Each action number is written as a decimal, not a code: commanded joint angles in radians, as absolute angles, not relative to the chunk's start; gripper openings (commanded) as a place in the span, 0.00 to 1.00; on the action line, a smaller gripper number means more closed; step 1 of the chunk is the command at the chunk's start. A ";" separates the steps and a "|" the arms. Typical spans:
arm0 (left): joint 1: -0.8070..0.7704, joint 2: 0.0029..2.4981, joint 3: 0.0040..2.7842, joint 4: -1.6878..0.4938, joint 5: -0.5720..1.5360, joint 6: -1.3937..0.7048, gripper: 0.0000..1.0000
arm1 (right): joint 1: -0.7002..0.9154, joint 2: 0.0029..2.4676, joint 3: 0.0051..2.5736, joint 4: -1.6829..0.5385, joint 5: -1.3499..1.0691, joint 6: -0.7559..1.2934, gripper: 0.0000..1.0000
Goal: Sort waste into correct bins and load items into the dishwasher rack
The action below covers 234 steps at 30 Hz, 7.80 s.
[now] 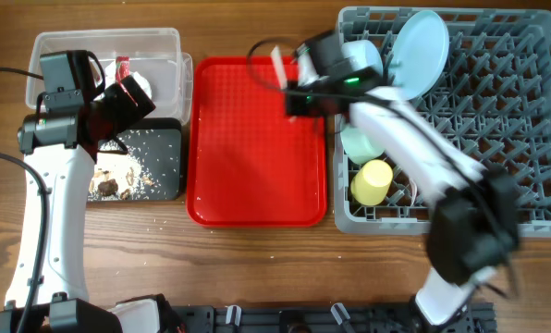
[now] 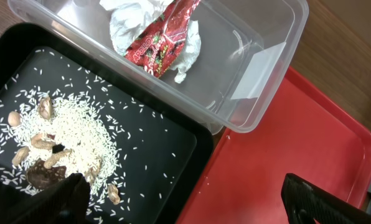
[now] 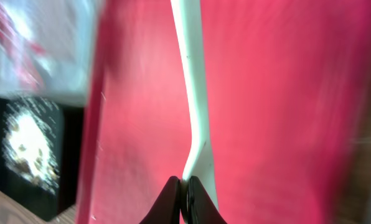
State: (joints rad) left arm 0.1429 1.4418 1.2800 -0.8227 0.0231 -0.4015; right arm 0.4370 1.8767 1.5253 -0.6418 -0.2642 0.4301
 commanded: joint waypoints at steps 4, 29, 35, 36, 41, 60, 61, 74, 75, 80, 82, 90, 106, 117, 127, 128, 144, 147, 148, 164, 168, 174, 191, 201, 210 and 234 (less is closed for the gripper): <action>0.147 1.448 1.282 -0.820 0.013 -0.397 1.00 | 0.291 1.591 1.531 -0.799 -0.087 0.306 0.04; 0.147 1.448 1.282 -0.820 0.013 -0.397 1.00 | 0.116 1.562 1.247 -1.066 0.101 0.370 0.40; 0.147 1.448 1.282 -0.820 0.013 -0.397 1.00 | 0.117 1.498 1.436 -1.162 0.053 0.325 0.40; 0.147 1.448 1.282 -0.820 0.013 -0.397 1.00 | 0.117 1.473 1.491 -1.187 0.026 0.292 0.40; 0.147 1.448 1.282 -0.820 0.013 -0.397 1.00 | 0.117 1.370 1.705 -1.254 -0.086 0.218 1.00; 0.147 1.448 1.282 -0.820 0.013 -0.396 1.00 | 0.117 1.148 1.664 -1.036 0.001 0.236 1.00; 0.147 1.448 1.282 -0.820 0.013 -0.397 1.00 | 0.117 1.131 1.628 -0.972 -0.001 0.205 1.00; 0.147 1.448 1.282 -0.820 0.013 -0.397 1.00 | 0.116 0.503 0.629 -0.120 -0.030 0.056 1.00; 0.147 1.448 1.282 -0.820 0.013 -0.397 1.00 | 0.116 0.457 0.558 -0.079 -0.041 0.056 1.00; 0.147 1.448 1.282 -0.820 0.013 -0.397 1.00 | 0.116 0.202 0.231 0.047 -0.080 0.056 1.00; 0.147 1.448 1.282 -0.820 0.013 -0.397 1.00 | 0.116 0.123 0.167 0.045 -0.096 0.056 1.00; 0.147 1.448 1.282 -0.820 0.013 -0.397 1.00 | 0.116 0.003 0.005 0.012 -0.143 0.112 1.00; 0.147 1.448 1.282 -0.820 0.013 -0.397 1.00 | 0.116 0.010 0.005 0.010 -0.132 0.112 1.00; 0.141 1.388 1.280 -0.822 0.013 -0.396 1.00 | 0.116 0.010 0.005 0.010 -0.132 0.112 1.00; 0.131 0.875 0.958 -0.554 0.007 -0.400 1.00 | 0.116 0.010 0.005 0.010 -0.132 0.112 1.00; 0.131 0.807 0.869 -0.470 0.018 -0.400 1.00 | 0.116 0.010 0.005 0.010 -0.132 0.112 1.00; 0.105 0.092 0.074 0.120 0.012 -0.396 1.00 | 0.116 0.010 0.005 0.010 -0.132 0.112 1.00; 0.105 0.038 0.049 0.117 0.009 -0.395 1.00 | 0.116 0.010 0.005 0.010 -0.132 0.112 1.00; 0.105 0.021 0.039 0.117 0.009 -0.396 1.00 | 0.116 0.010 0.005 0.010 -0.132 0.112 1.00; 0.100 0.002 0.006 -0.076 0.025 -0.397 1.00 | 0.117 0.010 0.005 0.010 -0.132 0.112 1.00; 0.100 0.003 0.006 -0.076 0.025 -0.397 1.00 | 0.116 0.010 0.005 0.010 -0.132 0.112 1.00; 0.100 0.003 0.006 -0.076 0.025 -0.397 1.00 | 0.116 0.010 0.005 0.010 -0.132 0.112 1.00; 0.100 0.003 0.006 -0.076 0.025 -0.397 1.00 | 0.116 0.010 0.005 0.010 -0.132 0.112 1.00; 0.100 0.003 0.006 -0.076 0.025 -0.397 1.00 | 0.117 0.010 0.005 0.010 -0.132 0.112 1.00; 0.100 0.003 0.006 -0.076 0.025 -0.397 1.00 | 0.116 0.010 0.005 0.010 -0.132 0.112 1.00; 0.100 0.003 0.006 -0.076 0.025 -0.397 1.00 | 0.116 0.010 0.005 0.010 -0.132 0.112 1.00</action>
